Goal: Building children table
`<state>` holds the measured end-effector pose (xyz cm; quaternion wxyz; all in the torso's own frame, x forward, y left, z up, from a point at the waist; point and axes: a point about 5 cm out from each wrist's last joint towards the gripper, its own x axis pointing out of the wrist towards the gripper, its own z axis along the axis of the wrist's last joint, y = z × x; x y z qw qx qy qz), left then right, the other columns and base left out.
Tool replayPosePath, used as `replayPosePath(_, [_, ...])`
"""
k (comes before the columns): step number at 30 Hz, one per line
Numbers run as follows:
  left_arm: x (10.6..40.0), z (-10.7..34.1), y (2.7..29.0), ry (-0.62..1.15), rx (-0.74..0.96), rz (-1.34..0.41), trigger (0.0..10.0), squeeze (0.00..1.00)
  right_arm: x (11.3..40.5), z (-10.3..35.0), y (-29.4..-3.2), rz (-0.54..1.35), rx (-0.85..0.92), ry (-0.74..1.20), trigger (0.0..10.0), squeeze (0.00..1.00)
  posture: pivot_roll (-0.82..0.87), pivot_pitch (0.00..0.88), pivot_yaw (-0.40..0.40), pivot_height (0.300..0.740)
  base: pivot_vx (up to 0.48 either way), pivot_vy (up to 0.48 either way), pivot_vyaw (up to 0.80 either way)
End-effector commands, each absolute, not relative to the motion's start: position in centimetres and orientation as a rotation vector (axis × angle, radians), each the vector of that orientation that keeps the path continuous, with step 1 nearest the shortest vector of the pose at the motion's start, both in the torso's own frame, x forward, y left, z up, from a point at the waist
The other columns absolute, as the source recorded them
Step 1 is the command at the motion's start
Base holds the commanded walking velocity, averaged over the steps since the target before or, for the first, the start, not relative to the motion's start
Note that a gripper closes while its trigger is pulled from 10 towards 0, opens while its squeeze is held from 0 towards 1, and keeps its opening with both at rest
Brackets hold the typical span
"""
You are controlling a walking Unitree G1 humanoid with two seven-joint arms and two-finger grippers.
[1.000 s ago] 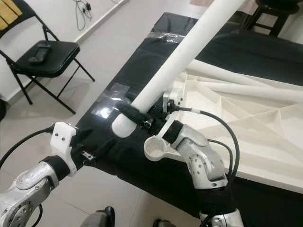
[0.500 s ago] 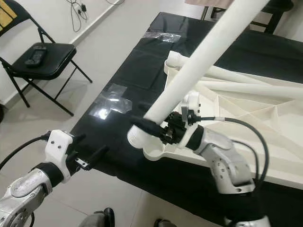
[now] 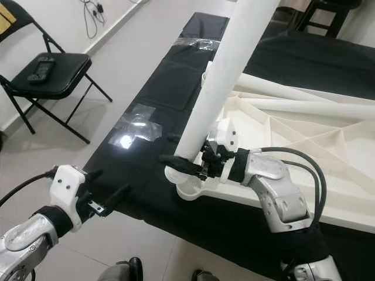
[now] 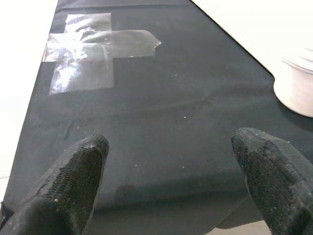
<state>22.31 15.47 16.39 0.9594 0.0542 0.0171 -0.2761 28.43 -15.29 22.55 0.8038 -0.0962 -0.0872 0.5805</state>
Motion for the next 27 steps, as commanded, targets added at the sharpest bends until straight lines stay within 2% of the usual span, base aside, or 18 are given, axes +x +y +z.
replayPosePath(1, [22.0, 16.1, 15.7, 0.059, 0.111, -0.568, 10.0, 0.00, 28.2, 21.9, -15.3, 1.267, -0.206, -0.147, 10.0, 0.00, 0.10, 0.314, -0.021, 0.740, 0.000, 0.000, 0.00])
replayPosePath(2, [21.6, 16.3, 15.5, 0.061, 0.115, -0.595, 10.0, 0.00, 27.8, 22.0, -16.0, 1.340, -0.197, -0.121, 10.0, 0.00, 0.10, 0.325, -0.020, 0.740, 0.000, 0.000, 0.00])
replayPosePath(8, [21.2, 16.4, 15.4, 0.067, 0.126, -0.632, 10.0, 0.00, 27.7, 21.9, -16.6, 1.417, -0.227, -0.097, 10.0, 0.00, 0.11, 0.331, -0.012, 0.740, 0.000, 0.000, 0.00])
replayPosePath(21, [21.0, 16.7, 15.3, 0.065, 0.148, -0.667, 10.0, 0.00, 28.7, 21.7, -16.5, 1.494, -0.313, -0.069, 10.0, 0.00, 0.12, 0.324, -0.007, 0.740, 0.000, 0.000, 0.00])
replayPosePath(27, [20.8, 16.8, 15.2, 0.068, 0.152, -0.678, 10.0, 0.00, 28.9, 21.8, -17.3, 1.576, -0.374, -0.006, 10.0, 0.00, 0.13, 0.326, -0.006, 0.740, 0.000, 0.000, 0.00])
